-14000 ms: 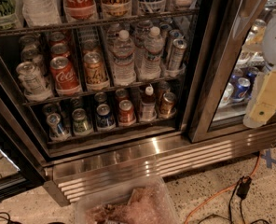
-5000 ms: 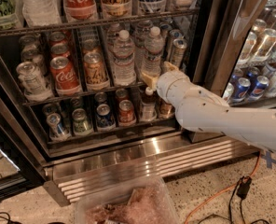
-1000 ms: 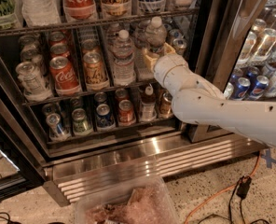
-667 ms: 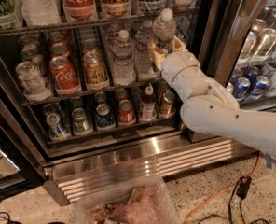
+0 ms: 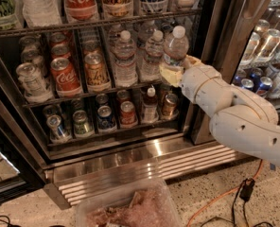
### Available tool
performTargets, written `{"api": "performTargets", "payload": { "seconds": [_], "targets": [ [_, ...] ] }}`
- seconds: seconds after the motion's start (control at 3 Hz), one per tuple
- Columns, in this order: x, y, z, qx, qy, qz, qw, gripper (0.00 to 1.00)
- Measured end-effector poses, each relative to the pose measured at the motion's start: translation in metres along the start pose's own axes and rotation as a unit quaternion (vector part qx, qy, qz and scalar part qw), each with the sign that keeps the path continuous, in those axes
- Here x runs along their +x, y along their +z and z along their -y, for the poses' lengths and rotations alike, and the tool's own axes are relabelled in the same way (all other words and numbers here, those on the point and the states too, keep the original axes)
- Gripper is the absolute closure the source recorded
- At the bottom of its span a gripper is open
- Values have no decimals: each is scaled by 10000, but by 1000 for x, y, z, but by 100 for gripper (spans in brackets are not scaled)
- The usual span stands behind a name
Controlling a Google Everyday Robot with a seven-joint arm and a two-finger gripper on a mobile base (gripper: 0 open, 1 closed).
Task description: Pick water bottle from middle shelf of fridge
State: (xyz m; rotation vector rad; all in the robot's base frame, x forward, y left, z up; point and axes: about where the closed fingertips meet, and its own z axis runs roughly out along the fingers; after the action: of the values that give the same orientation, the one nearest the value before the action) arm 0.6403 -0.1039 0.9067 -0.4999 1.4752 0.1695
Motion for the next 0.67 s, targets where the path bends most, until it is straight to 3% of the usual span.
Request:
{"api": "performTargets", "payload": {
  "seconds": [0.33, 0.67],
  "targets": [
    [14, -14, -4, -262, 44, -395, 9989, 100],
    [22, -24, -13, -526, 92, -589, 9968, 100]
  ]
}}
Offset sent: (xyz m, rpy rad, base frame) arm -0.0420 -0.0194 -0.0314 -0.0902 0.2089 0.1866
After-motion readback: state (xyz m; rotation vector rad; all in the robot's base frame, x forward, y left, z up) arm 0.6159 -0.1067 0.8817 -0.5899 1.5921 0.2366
